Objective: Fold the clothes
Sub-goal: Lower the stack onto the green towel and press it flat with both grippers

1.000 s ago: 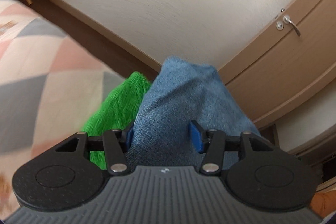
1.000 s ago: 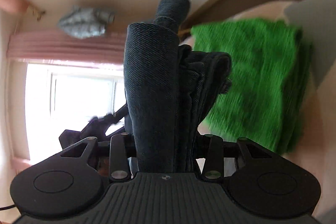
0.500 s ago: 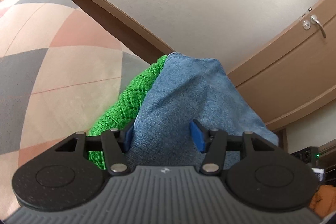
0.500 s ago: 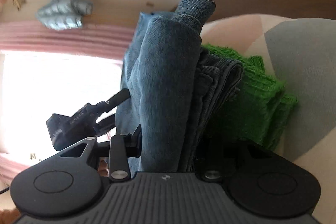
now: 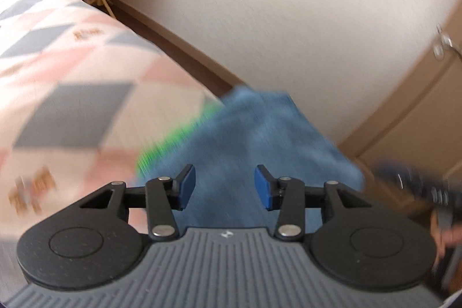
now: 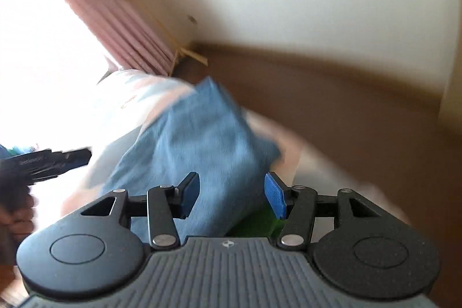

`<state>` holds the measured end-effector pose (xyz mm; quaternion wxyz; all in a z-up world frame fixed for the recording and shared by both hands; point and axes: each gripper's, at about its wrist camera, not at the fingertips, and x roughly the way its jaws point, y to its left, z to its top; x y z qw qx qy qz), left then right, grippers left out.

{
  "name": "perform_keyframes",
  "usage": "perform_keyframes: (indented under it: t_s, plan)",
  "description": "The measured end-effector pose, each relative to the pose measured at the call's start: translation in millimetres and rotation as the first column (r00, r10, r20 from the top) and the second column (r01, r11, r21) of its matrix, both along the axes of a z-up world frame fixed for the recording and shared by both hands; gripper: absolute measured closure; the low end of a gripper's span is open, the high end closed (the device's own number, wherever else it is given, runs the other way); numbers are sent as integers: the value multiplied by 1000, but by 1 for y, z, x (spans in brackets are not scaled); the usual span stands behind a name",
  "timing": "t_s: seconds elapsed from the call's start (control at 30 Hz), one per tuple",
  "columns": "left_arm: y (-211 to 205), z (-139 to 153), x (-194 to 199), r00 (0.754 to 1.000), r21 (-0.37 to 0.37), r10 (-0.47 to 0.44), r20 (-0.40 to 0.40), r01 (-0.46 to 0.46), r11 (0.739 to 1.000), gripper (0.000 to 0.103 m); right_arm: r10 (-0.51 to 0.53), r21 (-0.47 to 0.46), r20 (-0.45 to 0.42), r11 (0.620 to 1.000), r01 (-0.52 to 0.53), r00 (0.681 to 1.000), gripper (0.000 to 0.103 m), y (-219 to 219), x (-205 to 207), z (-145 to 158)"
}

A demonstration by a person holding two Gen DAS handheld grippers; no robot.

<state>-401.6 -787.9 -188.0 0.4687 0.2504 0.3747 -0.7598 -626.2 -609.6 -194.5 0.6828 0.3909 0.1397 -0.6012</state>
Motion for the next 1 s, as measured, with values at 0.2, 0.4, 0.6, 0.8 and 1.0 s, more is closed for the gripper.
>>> perform_keyframes:
  t_s: [0.2, 0.4, 0.6, 0.8, 1.0]
  plan:
    - [72, -26, -54, 973, 26, -232, 9, 232, 972, 63, 238, -17, -246, 968, -249, 940, 59, -12, 42, -25]
    - [85, -61, -68, 950, 33, -267, 163, 265, 964, 58, 320, 15, -243, 945, -327, 916, 59, -43, 47, -65]
    - [80, -77, -78, 927, 26, -279, 250, 282, 959, 56, 343, 20, -239, 937, -349, 908, 58, -49, 48, -87]
    - [84, -55, -68, 937, 28, -240, 252, 241, 970, 57, 374, 64, -247, 927, -370, 894, 58, -53, 42, -61]
    - [84, -32, -55, 949, -38, -216, 231, 231, 972, 65, 330, 2, -224, 941, -338, 917, 58, -57, 39, -28]
